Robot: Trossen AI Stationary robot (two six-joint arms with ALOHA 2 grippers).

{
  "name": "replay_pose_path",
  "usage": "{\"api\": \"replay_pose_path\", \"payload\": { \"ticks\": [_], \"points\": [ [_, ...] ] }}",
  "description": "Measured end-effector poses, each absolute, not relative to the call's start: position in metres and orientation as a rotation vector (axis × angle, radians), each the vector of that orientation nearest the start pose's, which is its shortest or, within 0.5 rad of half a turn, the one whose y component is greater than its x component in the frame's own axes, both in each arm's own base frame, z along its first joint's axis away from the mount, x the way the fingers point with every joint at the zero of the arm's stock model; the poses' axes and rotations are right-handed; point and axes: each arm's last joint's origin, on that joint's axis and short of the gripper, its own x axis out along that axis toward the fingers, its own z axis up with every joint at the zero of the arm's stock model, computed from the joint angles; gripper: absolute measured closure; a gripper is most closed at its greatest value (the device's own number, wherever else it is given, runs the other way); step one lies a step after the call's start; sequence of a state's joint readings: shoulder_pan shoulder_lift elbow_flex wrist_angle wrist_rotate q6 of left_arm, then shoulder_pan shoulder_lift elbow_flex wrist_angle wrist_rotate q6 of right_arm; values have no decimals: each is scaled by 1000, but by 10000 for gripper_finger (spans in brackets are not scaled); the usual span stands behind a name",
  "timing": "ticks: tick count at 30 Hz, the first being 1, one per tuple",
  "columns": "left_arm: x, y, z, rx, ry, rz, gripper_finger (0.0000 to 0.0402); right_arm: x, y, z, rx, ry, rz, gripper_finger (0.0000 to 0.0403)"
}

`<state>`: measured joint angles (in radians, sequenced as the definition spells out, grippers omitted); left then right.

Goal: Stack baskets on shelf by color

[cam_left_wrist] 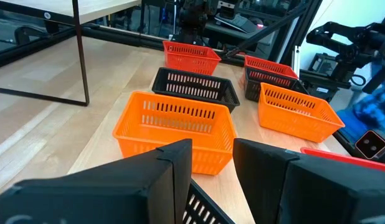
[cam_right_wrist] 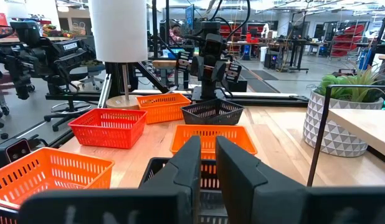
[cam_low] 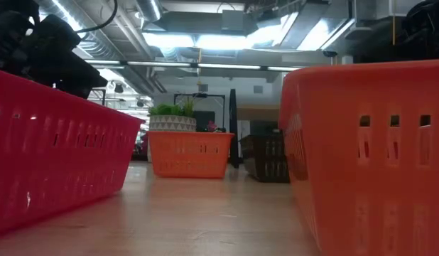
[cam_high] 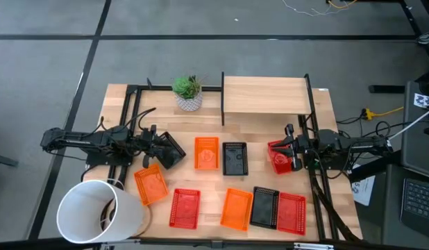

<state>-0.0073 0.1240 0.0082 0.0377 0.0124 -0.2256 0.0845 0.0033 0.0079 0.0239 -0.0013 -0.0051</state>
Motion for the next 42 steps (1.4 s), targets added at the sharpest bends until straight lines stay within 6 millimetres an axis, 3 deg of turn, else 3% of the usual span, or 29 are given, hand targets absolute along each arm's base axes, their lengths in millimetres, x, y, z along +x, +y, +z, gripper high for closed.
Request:
{"api": "replay_pose_path", "payload": {
  "ticks": [5, 10, 20, 24, 27, 32, 37, 42],
  "points": [
    [105, -1, 160, -190, 74, 7, 292, 97, 8, 168, -4, -29, 86, 350],
    [105, 1, 173, -232, -66, 52, 292, 97, 8, 168, -4, -29, 86, 350],
    [85, 3, 226, -224, -659, 65, 292, 94, 8, 188, 372, -219, 121, 350],
    [76, 5, 236, -166, -794, 120, 292, 93, 8, 195, 461, -285, 146, 350],
    [75, 5, 237, -162, -814, 130, 292, 91, 8, 200, 470, -339, 159, 350],
    [82, 5, 229, -129, -704, 176, 292, 89, 7, 204, 464, -386, 168, 350],
    [82, 8, 229, -93, -690, 298, 292, 87, 7, 209, 503, -434, 190, 350],
    [81, 9, 229, -84, -690, 324, 292, 82, 11, 217, 409, -529, 227, 350]
  ]
}}
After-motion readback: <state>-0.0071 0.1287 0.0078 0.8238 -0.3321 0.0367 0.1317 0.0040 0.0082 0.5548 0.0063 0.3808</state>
